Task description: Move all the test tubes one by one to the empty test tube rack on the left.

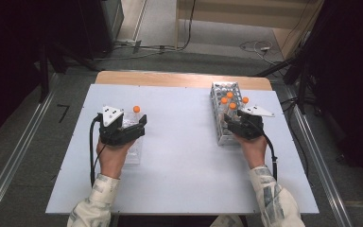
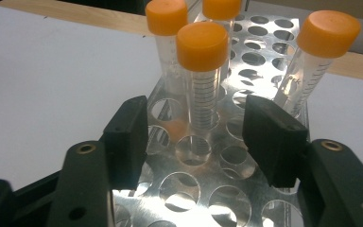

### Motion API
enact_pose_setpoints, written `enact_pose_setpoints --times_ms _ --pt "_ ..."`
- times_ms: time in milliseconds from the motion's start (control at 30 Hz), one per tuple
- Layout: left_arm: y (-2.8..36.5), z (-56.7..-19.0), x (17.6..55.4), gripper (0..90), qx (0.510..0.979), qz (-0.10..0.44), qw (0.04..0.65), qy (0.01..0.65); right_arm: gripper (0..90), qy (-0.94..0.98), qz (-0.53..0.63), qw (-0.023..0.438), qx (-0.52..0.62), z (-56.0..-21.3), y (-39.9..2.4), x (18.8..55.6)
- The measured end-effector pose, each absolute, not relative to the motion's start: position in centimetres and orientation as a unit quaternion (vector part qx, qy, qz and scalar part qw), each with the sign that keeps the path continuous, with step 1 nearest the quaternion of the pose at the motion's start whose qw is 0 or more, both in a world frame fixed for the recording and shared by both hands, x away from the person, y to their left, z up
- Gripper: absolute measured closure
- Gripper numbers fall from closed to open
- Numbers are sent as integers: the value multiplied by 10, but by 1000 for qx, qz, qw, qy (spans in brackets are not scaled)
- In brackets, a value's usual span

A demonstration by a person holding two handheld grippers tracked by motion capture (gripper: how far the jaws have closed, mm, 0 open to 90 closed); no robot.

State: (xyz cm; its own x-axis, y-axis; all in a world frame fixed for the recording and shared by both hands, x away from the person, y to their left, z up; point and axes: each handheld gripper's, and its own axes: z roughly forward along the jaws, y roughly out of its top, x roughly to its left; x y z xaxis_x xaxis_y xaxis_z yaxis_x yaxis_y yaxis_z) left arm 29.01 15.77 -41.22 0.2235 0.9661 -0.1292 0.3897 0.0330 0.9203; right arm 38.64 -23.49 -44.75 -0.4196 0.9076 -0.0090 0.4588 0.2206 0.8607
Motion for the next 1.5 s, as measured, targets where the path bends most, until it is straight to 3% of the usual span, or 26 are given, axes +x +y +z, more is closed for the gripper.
enact_pose_setpoints --times_ms 167,700,1500 --pt "157 -413 290 180 624 304 471 544 515 736 418 273 458 -444 -231 392" --pt "157 -412 290 181 623 303 473 544 696 738 400 272 470 -448 -229 402" --pt "156 -413 290 181 624 302 473 543 719 711 444 296 458 -414 -235 386"
